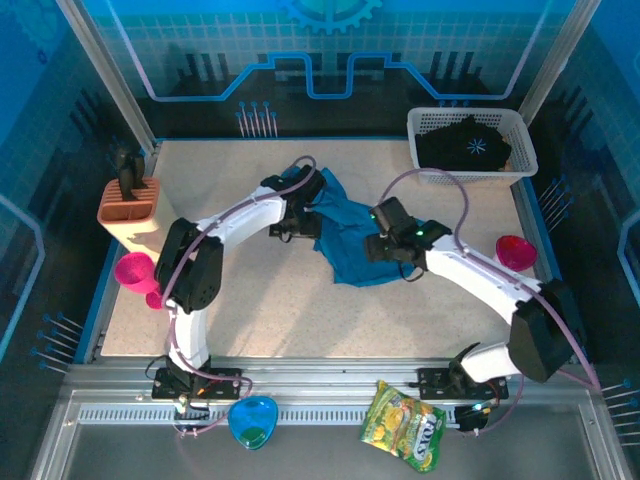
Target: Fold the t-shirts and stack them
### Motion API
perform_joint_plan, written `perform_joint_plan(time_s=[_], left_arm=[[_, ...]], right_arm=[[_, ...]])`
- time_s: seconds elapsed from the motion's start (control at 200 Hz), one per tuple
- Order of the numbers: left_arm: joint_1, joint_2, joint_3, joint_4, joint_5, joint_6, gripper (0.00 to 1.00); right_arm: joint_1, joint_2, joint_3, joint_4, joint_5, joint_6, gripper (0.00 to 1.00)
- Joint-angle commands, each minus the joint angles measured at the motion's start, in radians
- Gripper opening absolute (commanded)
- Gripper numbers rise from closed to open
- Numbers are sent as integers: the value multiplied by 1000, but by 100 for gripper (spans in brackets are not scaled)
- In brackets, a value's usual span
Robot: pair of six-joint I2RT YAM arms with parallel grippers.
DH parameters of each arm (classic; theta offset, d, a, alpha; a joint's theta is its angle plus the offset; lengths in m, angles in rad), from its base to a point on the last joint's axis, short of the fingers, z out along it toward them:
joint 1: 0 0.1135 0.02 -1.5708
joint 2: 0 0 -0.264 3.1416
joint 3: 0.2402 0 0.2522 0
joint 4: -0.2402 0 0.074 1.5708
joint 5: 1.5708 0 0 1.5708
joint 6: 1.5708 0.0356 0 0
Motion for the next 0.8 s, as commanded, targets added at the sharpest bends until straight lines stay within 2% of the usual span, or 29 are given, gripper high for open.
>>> perform_joint_plan(time_s=[0.0, 0.075, 0.245, 0.48, 0.641, 0.796], left_arm=[[1, 48, -50, 164, 152, -87, 74], [-1, 68, -64, 213, 165, -112, 71], [-12, 79, -88, 294, 172, -143, 70], [-37, 161, -27, 315, 202, -153, 69], [-45, 212, -1, 308, 202, -154, 56], [-45, 202, -37, 315, 185, -153, 32]], right_arm=[[29, 110, 31, 51, -52, 53, 56], [35, 180, 68, 61, -49, 55, 51], [44, 297, 120, 76, -63, 72, 44], [81, 359, 132, 83, -83, 101, 43], [86, 381, 135, 57, -52, 112, 41], [84, 399, 134, 33, -7, 112, 29]])
